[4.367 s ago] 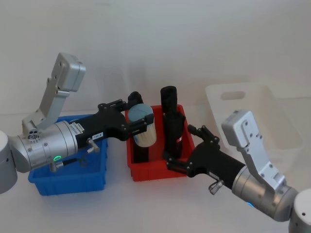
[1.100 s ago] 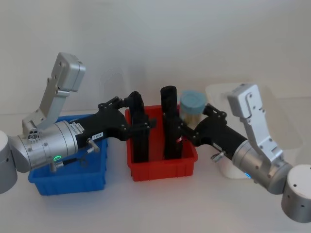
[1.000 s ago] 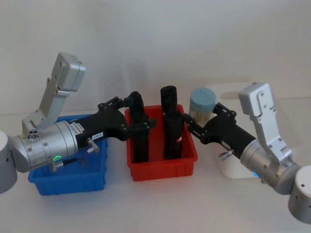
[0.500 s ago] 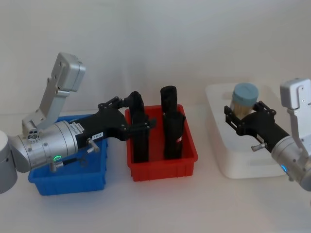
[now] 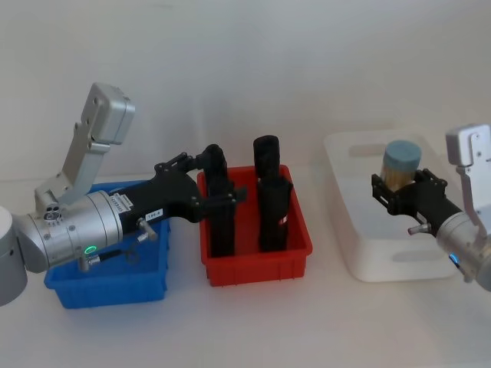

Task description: Pick the cotton swabs from the blue box and place them into the white box.

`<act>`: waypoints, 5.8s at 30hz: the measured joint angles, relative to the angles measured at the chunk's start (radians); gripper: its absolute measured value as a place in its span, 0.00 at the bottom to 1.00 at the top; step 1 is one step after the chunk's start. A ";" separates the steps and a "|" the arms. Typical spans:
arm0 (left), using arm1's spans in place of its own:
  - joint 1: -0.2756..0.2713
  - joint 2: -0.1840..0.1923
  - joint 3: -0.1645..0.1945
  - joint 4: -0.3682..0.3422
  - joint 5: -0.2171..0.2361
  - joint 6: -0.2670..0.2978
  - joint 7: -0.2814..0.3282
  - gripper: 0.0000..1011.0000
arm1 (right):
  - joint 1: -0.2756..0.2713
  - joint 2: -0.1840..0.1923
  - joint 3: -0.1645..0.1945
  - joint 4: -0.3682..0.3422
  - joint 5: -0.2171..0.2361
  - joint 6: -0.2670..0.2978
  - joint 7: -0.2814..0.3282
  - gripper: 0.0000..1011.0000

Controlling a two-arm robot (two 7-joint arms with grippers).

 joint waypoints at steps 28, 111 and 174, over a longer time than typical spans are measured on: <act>0.000 0.000 0.000 0.000 0.000 0.000 0.000 0.99 | 0.121 -0.038 -0.019 0.238 -0.043 0.029 0.073 0.90; 0.132 -0.036 0.100 -0.044 0.120 -0.174 0.417 0.99 | -0.303 0.063 -0.017 -0.357 0.078 -0.089 -0.085 0.99; 0.224 -0.060 0.171 -0.075 0.204 -0.295 0.708 0.99 | -0.336 0.054 -0.032 -0.383 0.057 -0.078 -0.063 0.99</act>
